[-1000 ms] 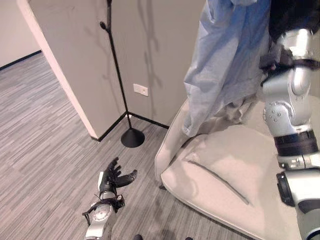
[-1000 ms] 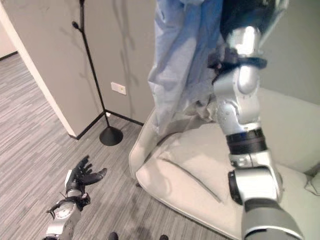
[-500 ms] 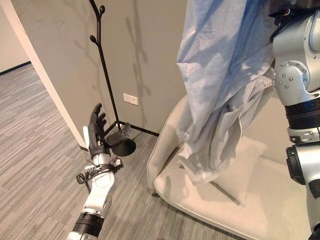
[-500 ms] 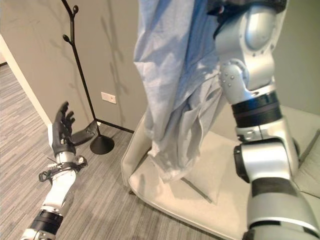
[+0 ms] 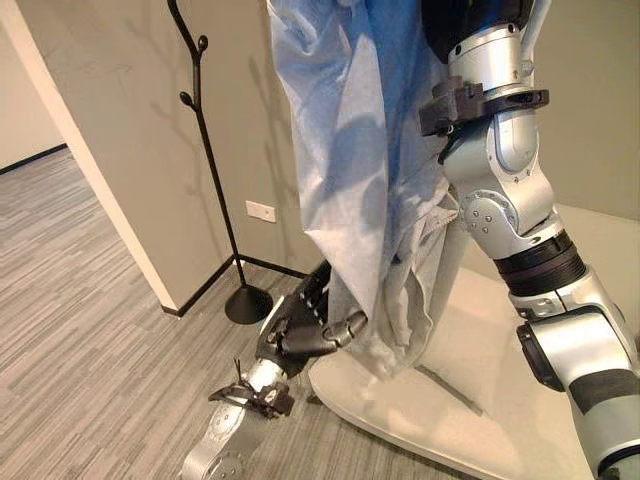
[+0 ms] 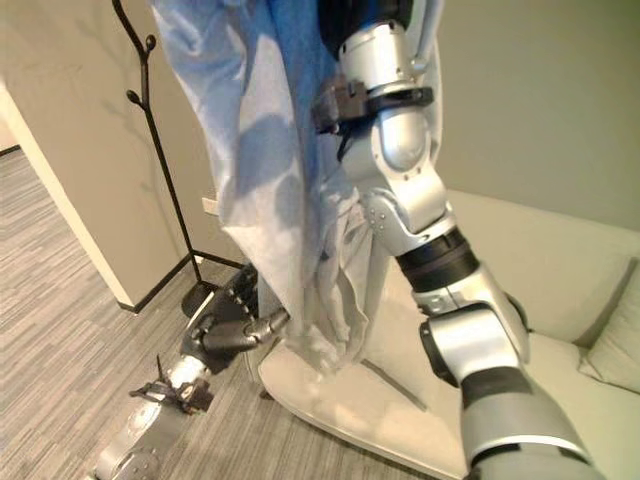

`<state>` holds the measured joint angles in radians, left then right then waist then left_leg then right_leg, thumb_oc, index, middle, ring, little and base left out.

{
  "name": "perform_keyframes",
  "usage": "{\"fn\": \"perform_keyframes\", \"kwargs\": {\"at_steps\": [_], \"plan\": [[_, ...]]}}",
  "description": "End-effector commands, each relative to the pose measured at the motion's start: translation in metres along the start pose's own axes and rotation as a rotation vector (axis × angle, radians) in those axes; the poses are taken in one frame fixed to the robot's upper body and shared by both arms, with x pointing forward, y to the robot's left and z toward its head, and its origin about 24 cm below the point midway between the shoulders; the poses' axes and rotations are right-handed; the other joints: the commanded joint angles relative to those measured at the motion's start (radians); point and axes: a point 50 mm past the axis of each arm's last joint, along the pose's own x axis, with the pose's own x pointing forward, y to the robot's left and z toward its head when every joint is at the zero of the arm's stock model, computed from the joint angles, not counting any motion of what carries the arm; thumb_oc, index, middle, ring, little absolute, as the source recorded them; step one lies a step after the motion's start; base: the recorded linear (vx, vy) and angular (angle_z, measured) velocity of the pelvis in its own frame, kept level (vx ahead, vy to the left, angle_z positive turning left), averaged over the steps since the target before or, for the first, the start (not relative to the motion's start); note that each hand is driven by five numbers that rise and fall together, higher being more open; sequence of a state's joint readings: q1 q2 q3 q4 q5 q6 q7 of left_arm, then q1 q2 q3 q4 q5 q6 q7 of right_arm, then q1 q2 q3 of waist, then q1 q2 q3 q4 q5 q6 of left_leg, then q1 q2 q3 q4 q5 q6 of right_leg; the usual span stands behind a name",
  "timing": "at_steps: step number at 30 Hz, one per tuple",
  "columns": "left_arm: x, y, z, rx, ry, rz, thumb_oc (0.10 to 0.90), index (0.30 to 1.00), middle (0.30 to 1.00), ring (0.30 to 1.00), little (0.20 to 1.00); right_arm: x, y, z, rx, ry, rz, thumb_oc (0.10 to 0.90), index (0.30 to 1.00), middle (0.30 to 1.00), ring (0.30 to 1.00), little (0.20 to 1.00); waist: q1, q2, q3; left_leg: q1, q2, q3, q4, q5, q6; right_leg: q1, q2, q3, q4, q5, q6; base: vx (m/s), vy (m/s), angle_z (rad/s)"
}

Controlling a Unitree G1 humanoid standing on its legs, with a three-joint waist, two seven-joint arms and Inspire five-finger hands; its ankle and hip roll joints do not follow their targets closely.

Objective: Hang the clothes on the sofa on the clothes rack.

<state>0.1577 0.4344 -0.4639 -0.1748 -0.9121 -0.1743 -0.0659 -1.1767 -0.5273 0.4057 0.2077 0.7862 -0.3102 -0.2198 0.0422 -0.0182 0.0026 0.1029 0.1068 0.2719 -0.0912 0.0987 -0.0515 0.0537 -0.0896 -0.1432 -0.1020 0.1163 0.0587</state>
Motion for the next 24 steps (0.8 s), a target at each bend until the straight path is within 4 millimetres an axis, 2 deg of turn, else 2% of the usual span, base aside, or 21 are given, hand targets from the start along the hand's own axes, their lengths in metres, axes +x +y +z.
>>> {"fn": "perform_keyframes", "kwargs": {"at_steps": [1,4,5,6,8,11,13,18,24], "plan": [[0.013,-0.013,0.033,-0.021,-0.146,-0.149,0.800,0.900,0.900,0.900,0.900,0.024,-0.010,0.035,0.004,-0.164,-0.040,0.400,0.300,0.300,0.300,0.300,0.018,-0.019,-0.091,-0.032,0.053,-0.065,0.004,-0.046,-0.028,0.090,-0.036,-0.041,0.021,-0.122,0.050,0.01,-0.005,-0.04],[0.016,-0.013,0.023,-0.044,-0.103,-0.136,0.800,0.900,0.900,0.900,0.900,0.022,-0.004,0.027,0.069,-0.150,-0.037,0.400,0.300,0.300,0.300,0.300,0.015,-0.015,-0.089,-0.032,0.052,-0.067,0.004,-0.046,-0.028,0.093,-0.035,-0.043,0.022,-0.123,0.048,0.00,-0.013,-0.07],[0.030,-0.015,0.012,-0.026,-0.085,-0.116,0.800,0.900,0.900,0.900,0.900,0.021,0.010,0.022,0.141,-0.142,-0.011,0.400,0.300,0.300,0.300,0.300,0.007,-0.017,-0.087,-0.036,0.051,-0.071,0.004,-0.045,-0.029,0.093,-0.036,-0.042,0.023,-0.124,0.047,-0.01,-0.033,-0.05],[0.038,-0.015,0.010,0.004,-0.092,-0.090,0.800,0.900,0.900,0.900,0.900,0.020,0.015,0.022,0.163,-0.147,0.000,0.400,0.300,0.300,0.300,0.300,0.003,-0.019,-0.088,-0.037,0.051,-0.072,0.004,-0.044,-0.029,0.093,-0.036,-0.041,0.024,-0.124,0.045,-0.01,-0.034,-0.03],[0.072,-0.020,0.010,0.195,-0.147,-0.010,0.800,0.900,0.900,0.900,0.900,0.017,0.036,0.026,0.238,-0.173,0.052,0.400,0.300,0.300,0.300,0.300,-0.018,-0.027,-0.094,-0.041,0.049,-0.070,0.004,-0.044,-0.030,0.088,-0.038,-0.040,0.027,-0.125,0.042,0.00,-0.015,0.03],[0.119,-0.029,-0.006,0.397,-0.116,0.139,0.800,0.900,0.900,0.900,0.900,0.011,0.059,0.030,0.331,-0.195,0.097,0.400,0.300,0.300,0.300,0.300,-0.057,-0.030,-0.097,-0.045,0.047,-0.065,0.004,-0.045,-0.032,0.077,-0.039,-0.036,0.034,-0.127,0.040,0.00,-0.018,-0.01],[0.135,-0.034,-0.012,0.448,-0.100,0.184,0.800,0.900,0.900,0.900,0.900,0.008,0.068,0.031,0.389,-0.203,0.102,0.400,0.300,0.300,0.300,0.300,-0.078,-0.026,-0.094,-0.044,0.046,-0.058,0.004,-0.046,-0.033,0.070,-0.040,-0.032,0.038,-0.126,0.040,-0.01,-0.009,-0.13],[0.153,-0.034,-0.027,0.538,-0.012,0.278,0.800,0.900,0.900,0.900,0.900,0.001,0.085,0.034,0.485,-0.217,0.123,0.400,0.300,0.300,0.300,0.300,-0.117,-0.022,-0.098,-0.036,0.046,-0.041,0.004,-0.050,-0.034,0.059,-0.045,-0.018,0.047,-0.124,0.044,0.01,-0.004,-0.06],[0.169,-0.040,-0.032,0.575,0.057,0.342,0.800,0.900,0.900,0.900,0.900,-0.005,0.097,0.029,0.543,-0.189,0.144,0.400,0.300,0.300,0.300,0.300,-0.162,-0.014,-0.100,-0.029,0.050,-0.018,0.004,-0.054,-0.035,0.041,-0.049,0.004,0.057,-0.120,0.047,0.01,-0.009,-0.10]]}}
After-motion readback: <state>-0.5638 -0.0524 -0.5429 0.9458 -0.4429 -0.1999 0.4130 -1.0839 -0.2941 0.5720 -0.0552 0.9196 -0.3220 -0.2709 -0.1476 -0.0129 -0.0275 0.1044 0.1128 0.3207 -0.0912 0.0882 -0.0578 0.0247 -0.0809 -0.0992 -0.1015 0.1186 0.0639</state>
